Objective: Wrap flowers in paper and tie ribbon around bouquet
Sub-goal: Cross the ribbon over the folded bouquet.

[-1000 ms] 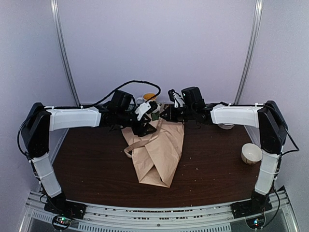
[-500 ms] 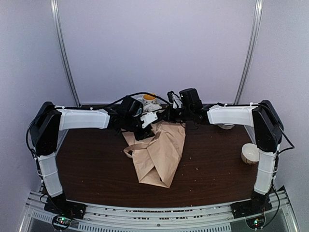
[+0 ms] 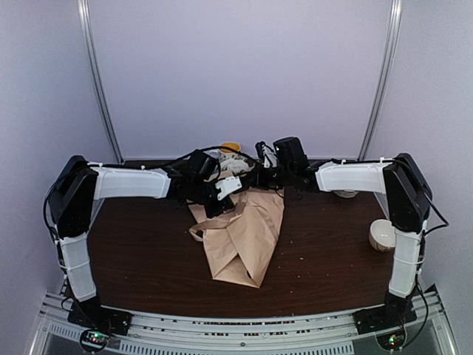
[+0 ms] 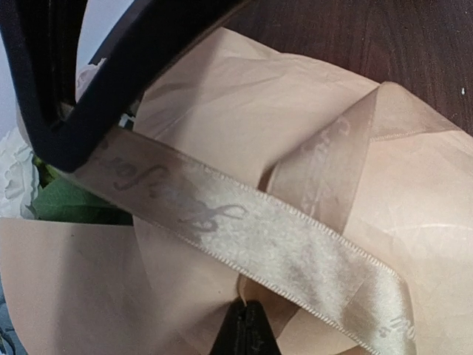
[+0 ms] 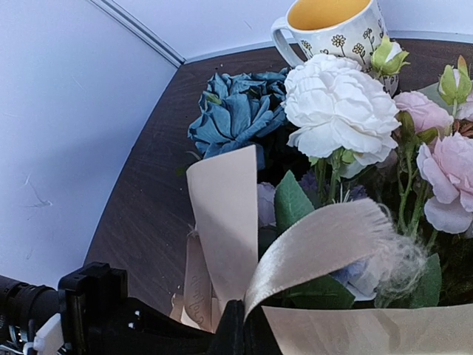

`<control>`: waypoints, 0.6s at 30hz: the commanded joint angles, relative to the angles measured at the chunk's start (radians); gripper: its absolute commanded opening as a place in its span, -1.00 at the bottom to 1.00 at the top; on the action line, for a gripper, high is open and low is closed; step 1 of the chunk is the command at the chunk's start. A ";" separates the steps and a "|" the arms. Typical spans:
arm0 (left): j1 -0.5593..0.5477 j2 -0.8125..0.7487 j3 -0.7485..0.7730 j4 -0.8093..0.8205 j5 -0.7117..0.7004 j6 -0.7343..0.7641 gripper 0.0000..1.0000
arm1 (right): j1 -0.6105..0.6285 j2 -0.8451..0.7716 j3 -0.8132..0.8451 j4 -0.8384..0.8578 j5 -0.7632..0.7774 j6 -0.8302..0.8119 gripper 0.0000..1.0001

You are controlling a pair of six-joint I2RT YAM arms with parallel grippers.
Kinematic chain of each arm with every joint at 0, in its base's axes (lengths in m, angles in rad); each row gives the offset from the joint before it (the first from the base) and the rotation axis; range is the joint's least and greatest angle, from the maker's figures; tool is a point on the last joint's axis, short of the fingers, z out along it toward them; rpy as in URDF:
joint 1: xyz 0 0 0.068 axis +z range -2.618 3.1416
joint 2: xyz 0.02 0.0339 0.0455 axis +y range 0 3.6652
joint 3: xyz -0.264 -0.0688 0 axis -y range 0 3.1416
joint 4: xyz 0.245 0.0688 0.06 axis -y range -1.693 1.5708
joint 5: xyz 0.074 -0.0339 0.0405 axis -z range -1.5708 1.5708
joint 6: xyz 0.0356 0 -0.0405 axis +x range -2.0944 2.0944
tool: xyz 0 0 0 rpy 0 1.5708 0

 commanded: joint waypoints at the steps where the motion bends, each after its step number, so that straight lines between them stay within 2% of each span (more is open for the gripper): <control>1: -0.004 0.000 0.022 0.009 -0.034 -0.003 -1.00 | -0.004 0.033 0.005 0.010 0.016 0.010 -1.00; 4: -0.003 -0.037 -0.005 0.038 -0.007 -0.011 -1.00 | -0.004 0.055 0.035 -0.018 0.017 0.004 -1.00; 12: -0.004 -0.209 -0.187 0.265 0.007 -0.112 -1.00 | -0.002 0.028 0.019 -0.147 0.018 -0.107 -1.00; 18: -0.004 -0.264 -0.203 0.265 0.011 -0.107 -1.00 | -0.002 0.005 -0.030 -0.139 -0.034 -0.138 -1.00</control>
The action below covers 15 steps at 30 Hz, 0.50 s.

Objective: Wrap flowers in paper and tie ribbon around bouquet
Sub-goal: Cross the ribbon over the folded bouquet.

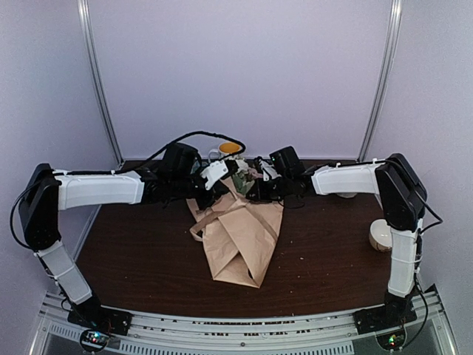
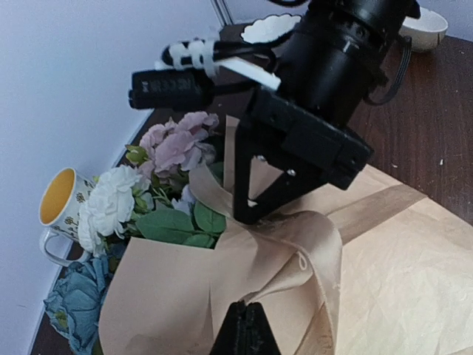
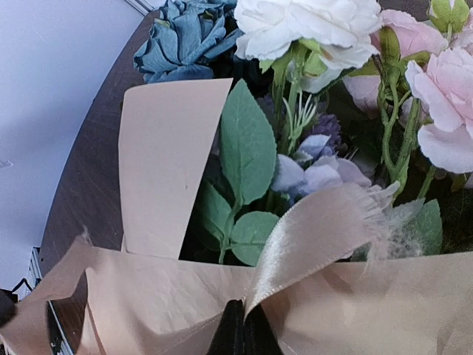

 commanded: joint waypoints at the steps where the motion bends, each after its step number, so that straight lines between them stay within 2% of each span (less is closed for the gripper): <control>1: -0.003 -0.039 -0.007 0.076 0.011 -0.017 -1.00 | -0.002 -0.043 -0.031 -0.018 -0.047 -0.046 -1.00; 7: -0.004 -0.046 -0.014 0.042 -0.028 0.001 -1.00 | -0.002 -0.036 -0.060 -0.015 -0.170 -0.071 -1.00; 15: -0.004 -0.037 0.009 -0.103 0.113 0.072 -1.00 | -0.002 -0.035 -0.091 -0.017 -0.248 -0.102 -1.00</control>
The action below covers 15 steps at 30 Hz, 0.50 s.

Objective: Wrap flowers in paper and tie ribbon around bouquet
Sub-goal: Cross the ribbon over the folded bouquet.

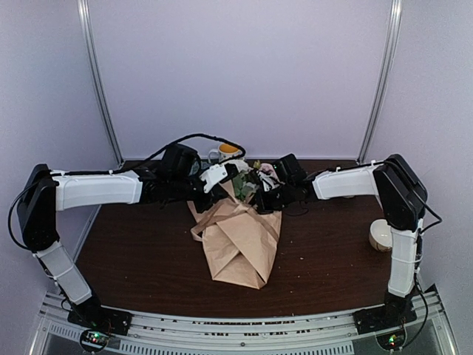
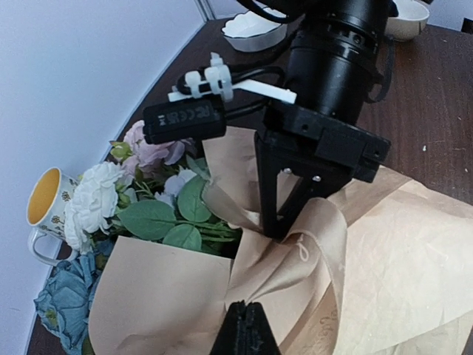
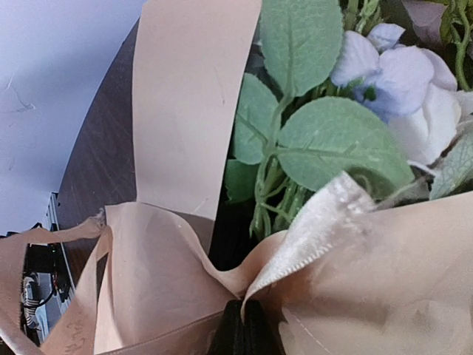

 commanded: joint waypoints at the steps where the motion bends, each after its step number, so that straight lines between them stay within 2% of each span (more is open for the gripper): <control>1: -0.003 -0.002 0.017 -0.109 0.108 0.059 -1.00 | -0.001 -0.029 -0.013 -0.004 -0.060 -0.026 -1.00; 9: -0.008 0.009 0.012 -0.218 0.212 0.085 -0.97 | -0.001 -0.020 -0.012 0.003 -0.054 -0.016 -1.00; 10: -0.012 0.010 0.008 -0.222 0.221 0.089 -0.86 | -0.001 -0.018 -0.012 0.006 -0.053 -0.011 -1.00; 15: -0.029 0.010 0.013 -0.186 0.207 0.104 0.00 | -0.001 -0.011 -0.010 0.014 -0.047 0.002 -1.00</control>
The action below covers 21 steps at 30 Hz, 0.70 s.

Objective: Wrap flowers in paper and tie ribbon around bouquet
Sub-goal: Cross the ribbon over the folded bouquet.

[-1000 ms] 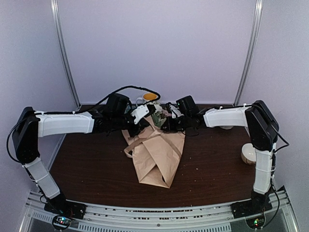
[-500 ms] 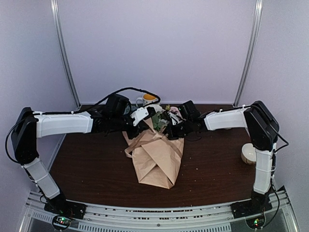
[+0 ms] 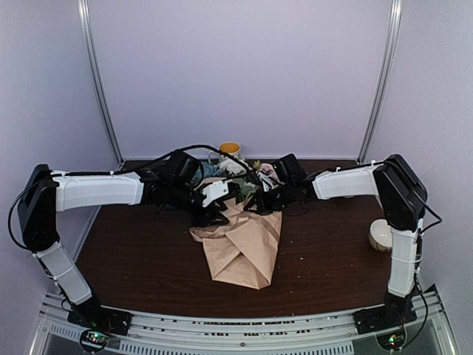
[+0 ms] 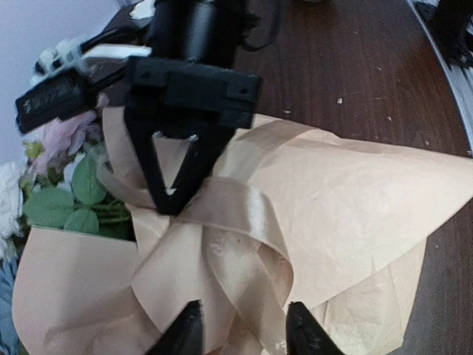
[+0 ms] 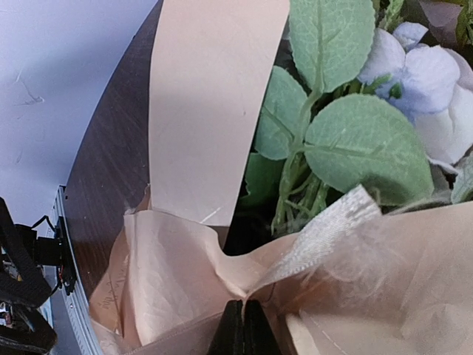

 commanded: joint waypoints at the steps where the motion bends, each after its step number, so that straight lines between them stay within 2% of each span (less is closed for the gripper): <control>1: -0.015 0.009 0.017 0.039 0.029 0.030 0.15 | -0.001 -0.011 -0.010 0.013 -0.008 0.012 -1.00; 2: -0.015 0.011 0.030 0.042 0.031 0.034 0.26 | -0.001 -0.011 -0.011 0.012 -0.006 0.012 -1.00; 4: -0.015 0.023 0.059 0.039 0.053 0.041 0.33 | -0.001 -0.012 -0.010 0.012 -0.002 0.012 -1.00; 7: -0.021 0.088 0.124 0.010 0.095 0.065 0.36 | -0.001 -0.013 -0.010 0.011 0.000 0.013 -1.00; 11: -0.044 0.177 0.198 -0.048 0.046 0.105 0.35 | -0.001 -0.014 -0.006 0.006 0.003 0.013 -1.00; 19: -0.047 0.247 0.271 -0.043 -0.123 0.082 -0.02 | -0.001 -0.022 0.003 -0.004 0.005 0.014 -1.00; 21: -0.047 0.260 0.279 -0.047 -0.115 0.084 -0.22 | -0.001 -0.022 0.004 -0.011 0.006 0.009 -1.00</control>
